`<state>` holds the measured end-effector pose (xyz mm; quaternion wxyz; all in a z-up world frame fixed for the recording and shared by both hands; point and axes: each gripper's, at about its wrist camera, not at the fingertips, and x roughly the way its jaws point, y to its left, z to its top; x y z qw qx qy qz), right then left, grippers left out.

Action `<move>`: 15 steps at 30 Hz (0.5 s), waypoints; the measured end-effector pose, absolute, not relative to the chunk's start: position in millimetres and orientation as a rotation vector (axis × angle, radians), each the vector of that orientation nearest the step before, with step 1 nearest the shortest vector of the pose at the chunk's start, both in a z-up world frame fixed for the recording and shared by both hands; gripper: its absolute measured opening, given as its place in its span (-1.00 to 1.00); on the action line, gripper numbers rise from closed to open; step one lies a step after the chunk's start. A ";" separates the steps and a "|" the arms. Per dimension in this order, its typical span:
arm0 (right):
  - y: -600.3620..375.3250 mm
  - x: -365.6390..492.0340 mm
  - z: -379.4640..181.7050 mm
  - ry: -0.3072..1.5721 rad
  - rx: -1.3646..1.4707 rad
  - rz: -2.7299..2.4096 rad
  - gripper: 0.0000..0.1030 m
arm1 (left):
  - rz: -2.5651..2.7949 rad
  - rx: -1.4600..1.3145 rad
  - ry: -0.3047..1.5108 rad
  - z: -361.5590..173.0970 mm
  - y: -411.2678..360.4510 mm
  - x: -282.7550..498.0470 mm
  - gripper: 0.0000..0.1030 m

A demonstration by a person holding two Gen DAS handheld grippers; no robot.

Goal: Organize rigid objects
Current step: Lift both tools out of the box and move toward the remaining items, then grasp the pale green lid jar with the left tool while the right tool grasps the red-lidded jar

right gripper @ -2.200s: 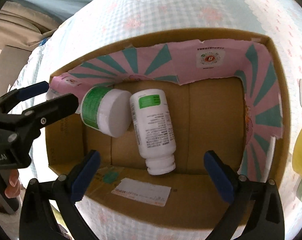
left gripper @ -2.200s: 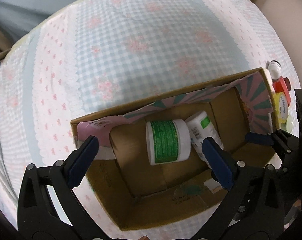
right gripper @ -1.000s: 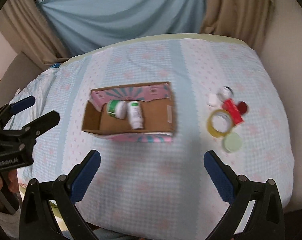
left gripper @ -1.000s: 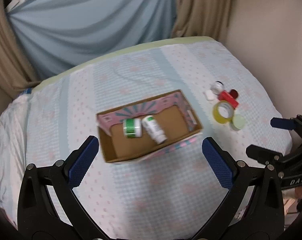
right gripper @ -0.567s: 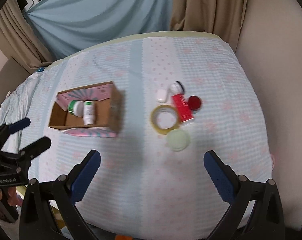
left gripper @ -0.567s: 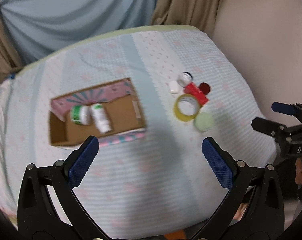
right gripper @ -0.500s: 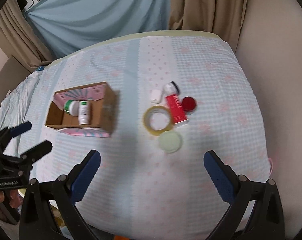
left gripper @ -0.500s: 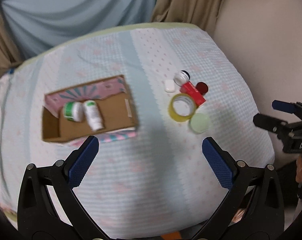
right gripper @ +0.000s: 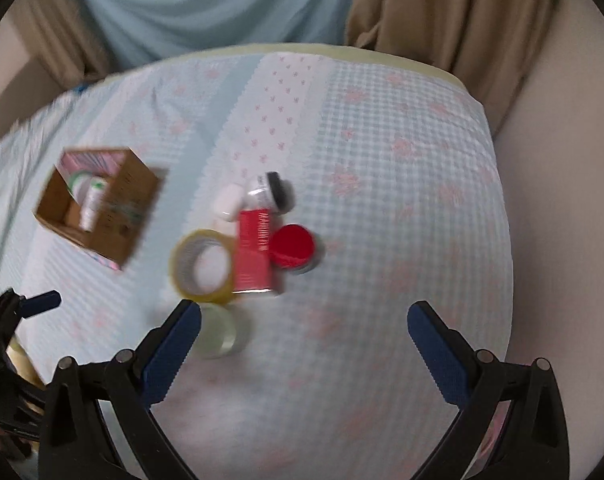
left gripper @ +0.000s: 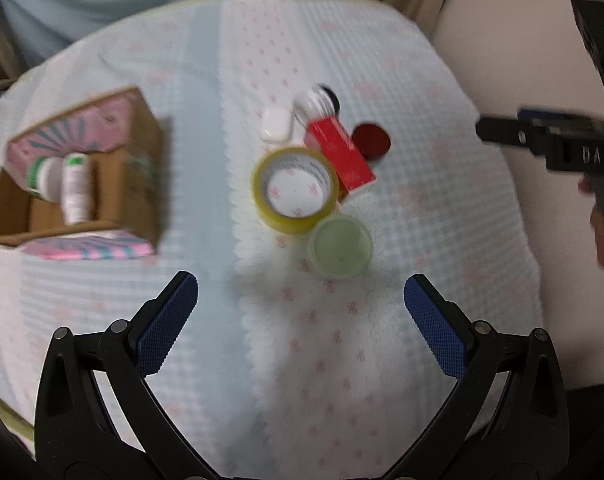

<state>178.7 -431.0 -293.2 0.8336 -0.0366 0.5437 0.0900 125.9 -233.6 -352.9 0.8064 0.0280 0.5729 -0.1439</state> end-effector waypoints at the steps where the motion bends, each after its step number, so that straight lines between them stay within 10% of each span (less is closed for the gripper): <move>1: -433.7 186.5 -308.9 1.145 -0.126 0.217 1.00 | -0.306 0.063 1.231 -369.7 -240.9 127.7 0.99; 15: -422.6 245.5 -434.5 1.134 -0.505 0.578 0.69 | -0.297 0.166 1.221 -477.8 -308.6 142.2 0.98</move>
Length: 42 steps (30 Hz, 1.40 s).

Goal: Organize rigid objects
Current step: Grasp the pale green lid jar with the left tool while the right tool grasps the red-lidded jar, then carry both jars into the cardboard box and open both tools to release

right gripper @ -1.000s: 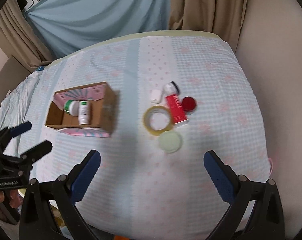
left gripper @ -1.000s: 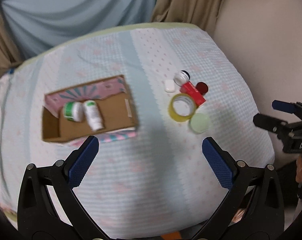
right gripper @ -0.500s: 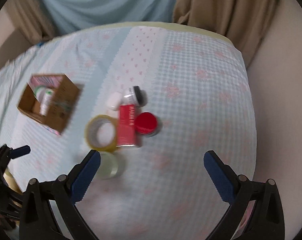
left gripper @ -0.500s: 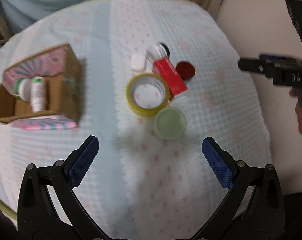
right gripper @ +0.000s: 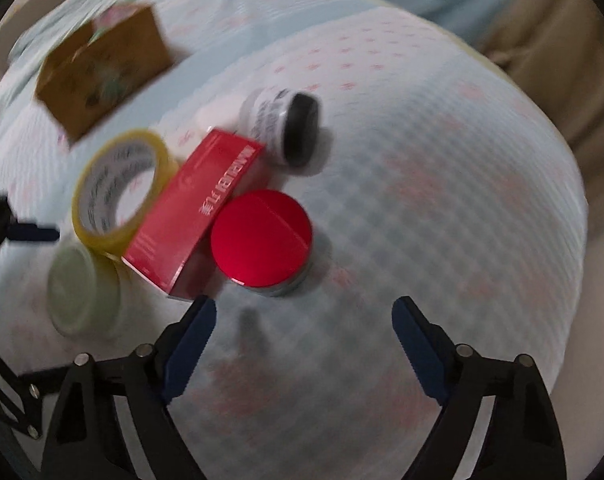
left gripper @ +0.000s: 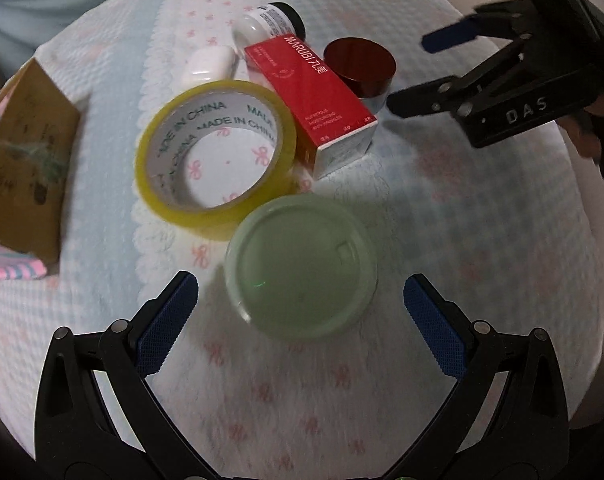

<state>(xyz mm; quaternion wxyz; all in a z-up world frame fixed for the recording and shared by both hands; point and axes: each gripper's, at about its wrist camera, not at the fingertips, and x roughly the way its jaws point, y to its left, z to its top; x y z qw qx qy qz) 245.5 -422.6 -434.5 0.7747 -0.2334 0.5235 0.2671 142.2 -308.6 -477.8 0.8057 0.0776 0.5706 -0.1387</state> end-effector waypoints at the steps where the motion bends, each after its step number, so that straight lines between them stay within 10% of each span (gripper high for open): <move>1: -419.5 248.9 -438.2 1.133 -0.542 0.615 0.69 | -0.292 0.166 1.219 -479.5 -309.9 144.1 0.97; 10: -389.2 264.3 -449.0 1.145 -0.802 0.904 0.61 | -0.285 0.139 1.264 -494.2 -317.4 159.2 0.59; 17: -370.5 265.5 -450.8 1.172 -0.908 0.988 -0.03 | -0.259 0.136 1.276 -495.3 -316.6 163.3 0.32; 42: -401.0 235.2 -330.7 1.184 -0.572 0.654 -0.04 | -0.264 0.030 1.151 -386.3 -259.6 149.3 0.32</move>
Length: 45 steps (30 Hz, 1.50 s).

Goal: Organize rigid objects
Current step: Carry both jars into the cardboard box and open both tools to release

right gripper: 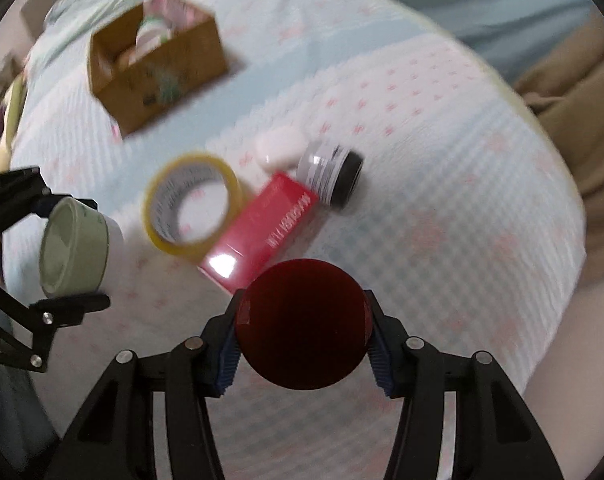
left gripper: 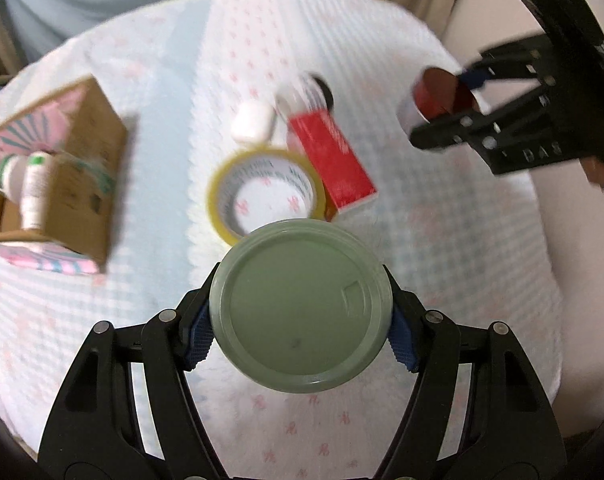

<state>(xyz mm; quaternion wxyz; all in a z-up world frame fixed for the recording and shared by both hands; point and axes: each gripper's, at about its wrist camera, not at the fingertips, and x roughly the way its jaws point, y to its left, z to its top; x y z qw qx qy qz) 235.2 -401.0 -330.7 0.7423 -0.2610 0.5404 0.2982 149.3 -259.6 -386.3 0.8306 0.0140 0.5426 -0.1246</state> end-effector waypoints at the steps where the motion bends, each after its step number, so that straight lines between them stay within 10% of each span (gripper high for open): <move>1: -399.5 229.4 -314.1 1.172 -0.553 0.631 -0.04 | -0.262 0.024 1.136 -376.2 -254.3 150.7 0.32; 24: -243.9 142.1 -110.7 0.958 -0.112 0.254 -0.04 | -0.237 -0.072 0.938 -154.2 -59.2 131.0 0.32; 45: -57.6 182.3 -173.2 1.059 0.207 0.034 -0.04 | -0.298 -0.001 1.086 -213.7 169.1 228.5 0.32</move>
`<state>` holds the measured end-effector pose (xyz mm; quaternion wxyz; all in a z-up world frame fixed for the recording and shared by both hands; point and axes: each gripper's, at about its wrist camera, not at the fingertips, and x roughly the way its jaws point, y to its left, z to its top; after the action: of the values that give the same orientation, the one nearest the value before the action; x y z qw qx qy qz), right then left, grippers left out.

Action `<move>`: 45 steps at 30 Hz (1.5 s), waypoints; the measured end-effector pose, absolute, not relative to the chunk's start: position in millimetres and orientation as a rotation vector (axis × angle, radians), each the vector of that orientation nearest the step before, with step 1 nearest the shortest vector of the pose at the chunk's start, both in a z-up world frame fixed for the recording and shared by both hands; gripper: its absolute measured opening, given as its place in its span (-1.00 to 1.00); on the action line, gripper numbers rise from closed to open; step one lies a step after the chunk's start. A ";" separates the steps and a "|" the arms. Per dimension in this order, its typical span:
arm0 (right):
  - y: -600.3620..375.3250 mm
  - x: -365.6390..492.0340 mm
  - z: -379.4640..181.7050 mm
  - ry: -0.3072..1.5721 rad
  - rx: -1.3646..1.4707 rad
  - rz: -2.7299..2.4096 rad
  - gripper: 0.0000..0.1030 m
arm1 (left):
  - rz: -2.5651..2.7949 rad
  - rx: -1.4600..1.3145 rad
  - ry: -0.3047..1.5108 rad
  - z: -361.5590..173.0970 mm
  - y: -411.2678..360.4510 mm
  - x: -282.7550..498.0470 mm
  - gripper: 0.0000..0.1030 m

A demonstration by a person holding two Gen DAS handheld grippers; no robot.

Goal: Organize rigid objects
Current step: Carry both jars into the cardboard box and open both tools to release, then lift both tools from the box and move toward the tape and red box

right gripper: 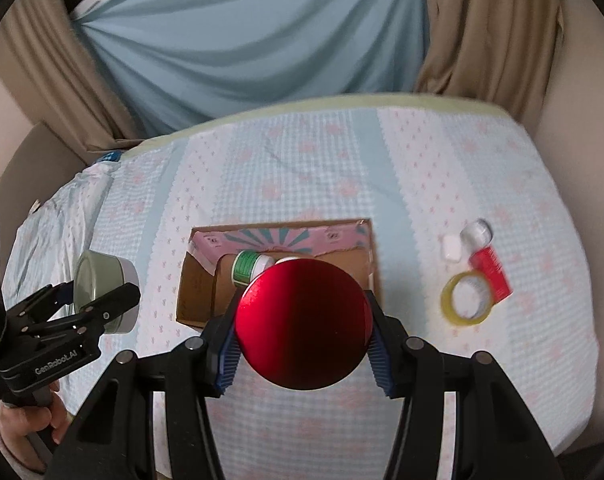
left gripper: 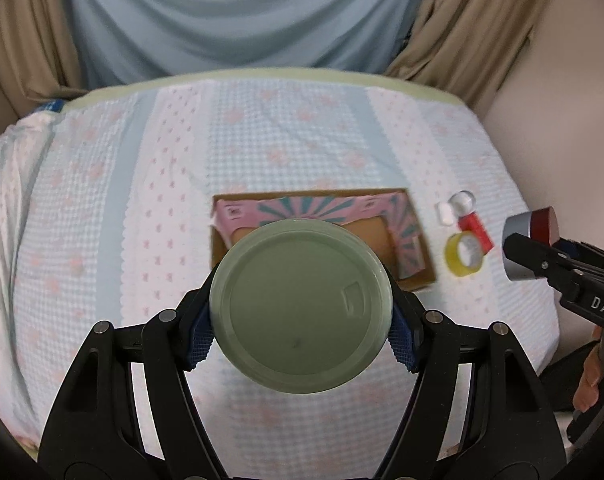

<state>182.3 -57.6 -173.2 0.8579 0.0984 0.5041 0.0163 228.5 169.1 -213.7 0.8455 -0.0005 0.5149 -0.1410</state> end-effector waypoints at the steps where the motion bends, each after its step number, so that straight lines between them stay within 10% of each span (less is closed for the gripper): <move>1: -55.3 187.9 -181.8 1.072 0.224 0.027 -0.04 | -0.297 -0.002 1.094 -220.3 172.7 234.8 0.32; 36: -59.1 330.5 -385.4 1.369 0.287 -0.063 -0.03 | -0.284 0.144 1.385 -423.3 147.0 319.5 0.32; 38: -57.8 333.7 -385.7 1.374 0.287 -0.045 -0.03 | -0.297 0.167 1.356 -418.0 144.6 320.1 0.74; 40: -57.0 335.6 -385.4 1.378 0.300 -0.020 0.33 | -0.323 0.157 1.337 -410.9 142.7 320.8 0.99; 41: -57.1 335.9 -383.6 1.368 0.313 -0.009 1.00 | -0.330 0.158 1.338 -407.9 141.6 321.3 0.99; 45: -58.7 329.7 -373.8 1.338 0.359 0.028 1.00 | -0.338 0.151 1.333 -401.4 141.2 321.6 0.99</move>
<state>329.7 -58.7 -373.8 0.7693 0.1655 0.6169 0.0127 321.6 141.2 -401.4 0.7701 0.0696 0.6147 -0.1559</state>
